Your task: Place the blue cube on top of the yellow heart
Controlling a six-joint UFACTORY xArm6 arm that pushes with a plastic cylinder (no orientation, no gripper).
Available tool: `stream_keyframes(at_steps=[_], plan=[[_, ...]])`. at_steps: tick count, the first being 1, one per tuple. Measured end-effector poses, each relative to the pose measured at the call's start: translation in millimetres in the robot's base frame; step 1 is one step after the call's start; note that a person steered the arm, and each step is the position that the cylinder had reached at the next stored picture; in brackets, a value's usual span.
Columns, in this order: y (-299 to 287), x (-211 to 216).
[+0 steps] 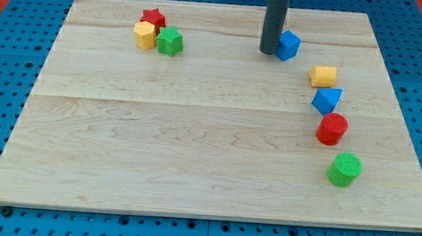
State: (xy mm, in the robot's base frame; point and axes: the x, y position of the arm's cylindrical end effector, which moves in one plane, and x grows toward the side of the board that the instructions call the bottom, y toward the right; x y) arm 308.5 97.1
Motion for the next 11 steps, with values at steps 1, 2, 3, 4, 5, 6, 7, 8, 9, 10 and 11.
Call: stream_keyframes(at_steps=[1,2,3,4,5,6,7,8,9,10,11], plan=[[28,1],[29,-1],[19,-2],[13,-4],[13,-21],[13,-26],[20,-26],[30,-22],[50,-14],[57,-11],[46,-11]])
